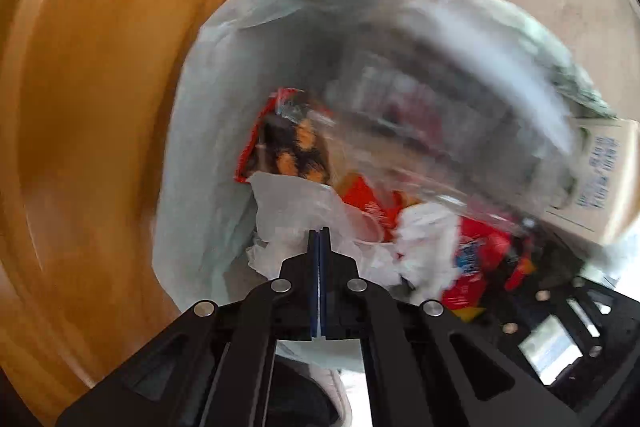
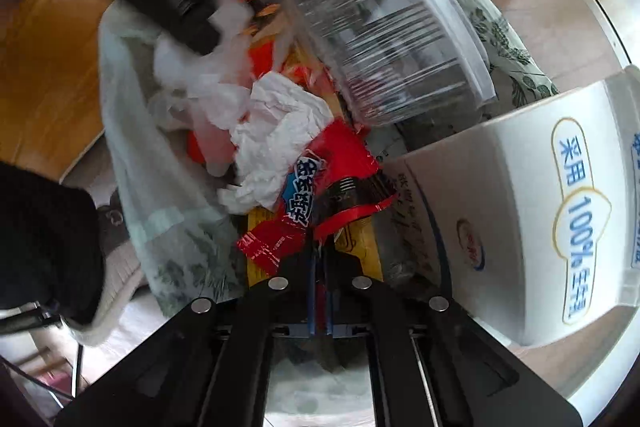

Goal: Collect trash
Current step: 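Open both tools over the bin to drop the bags, then move both open tools back over the bed toward the remaining trash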

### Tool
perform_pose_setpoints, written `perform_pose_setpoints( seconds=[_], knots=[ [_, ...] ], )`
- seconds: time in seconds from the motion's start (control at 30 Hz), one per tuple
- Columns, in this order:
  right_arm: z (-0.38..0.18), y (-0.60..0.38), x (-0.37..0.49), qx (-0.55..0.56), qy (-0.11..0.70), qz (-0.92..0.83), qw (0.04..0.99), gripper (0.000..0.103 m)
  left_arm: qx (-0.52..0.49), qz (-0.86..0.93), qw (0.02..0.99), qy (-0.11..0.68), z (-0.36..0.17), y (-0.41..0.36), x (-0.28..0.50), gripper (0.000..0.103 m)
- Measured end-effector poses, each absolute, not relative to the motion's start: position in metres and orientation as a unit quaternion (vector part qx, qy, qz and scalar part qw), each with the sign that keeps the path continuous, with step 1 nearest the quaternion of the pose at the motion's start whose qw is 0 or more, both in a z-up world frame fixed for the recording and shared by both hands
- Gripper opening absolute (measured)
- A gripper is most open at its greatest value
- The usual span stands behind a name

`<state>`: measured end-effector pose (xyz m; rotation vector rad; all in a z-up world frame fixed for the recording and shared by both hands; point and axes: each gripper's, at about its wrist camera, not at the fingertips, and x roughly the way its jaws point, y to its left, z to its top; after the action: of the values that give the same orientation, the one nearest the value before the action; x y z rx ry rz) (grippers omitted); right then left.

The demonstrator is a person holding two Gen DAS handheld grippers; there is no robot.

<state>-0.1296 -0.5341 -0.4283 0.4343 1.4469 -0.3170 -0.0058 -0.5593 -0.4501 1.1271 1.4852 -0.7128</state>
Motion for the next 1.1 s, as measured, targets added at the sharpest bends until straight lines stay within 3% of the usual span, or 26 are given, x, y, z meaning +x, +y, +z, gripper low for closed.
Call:
perform_pose_setpoints(
  seconds=[0.13, 0.2, 0.23, 0.27, 0.33, 0.4, 0.87, 1.0, 1.1],
  knots=[
    [-0.432, -0.542, -0.133, 0.198, 0.648, -0.154, 0.719, 0.016, 0.463, -0.308, 0.544, 0.628, -0.449, -0.557, -0.002, 0.0],
    [-0.429, -0.541, -0.134, 0.219, 0.642, -0.152, 0.719, 0.024, 0.461, -0.303, 0.542, 0.634, -0.444, -0.555, -0.002, 0.005],
    [-0.426, -0.542, -0.137, 0.224, 0.64, -0.153, 0.719, 0.027, 0.456, -0.306, 0.54, 0.638, -0.44, -0.554, -0.003, 0.012],
    [-0.42, -0.542, -0.139, 0.224, 0.638, -0.155, 0.721, 0.035, 0.453, -0.309, 0.54, 0.638, -0.434, -0.554, -0.004, 0.036],
    [-0.401, -0.542, -0.146, 0.22, 0.62, -0.163, 0.735, 0.049, 0.449, -0.326, 0.552, 0.622, -0.418, -0.554, -0.009, 0.061],
    [-0.385, -0.542, -0.155, 0.219, 0.606, -0.171, 0.746, 0.056, 0.45, -0.352, 0.552, 0.608, -0.404, -0.555, -0.018, 0.061],
    [-0.277, -0.554, -0.185, 0.19, 0.567, -0.181, 0.781, 0.056, 0.427, -0.405, 0.569, 0.575, -0.293, -0.542, -0.055, 0.065],
    [-0.231, -0.552, -0.194, 0.174, 0.553, -0.195, 0.791, 0.056, 0.468, -0.429, 0.623, 0.457, -0.233, -0.539, -0.083, 0.079],
    [-0.197, -0.549, -0.196, 0.147, 0.545, -0.22, 0.796, 0.063, 0.444, -0.446, 0.655, 0.419, -0.181, -0.526, -0.085, 0.081]
  ],
)
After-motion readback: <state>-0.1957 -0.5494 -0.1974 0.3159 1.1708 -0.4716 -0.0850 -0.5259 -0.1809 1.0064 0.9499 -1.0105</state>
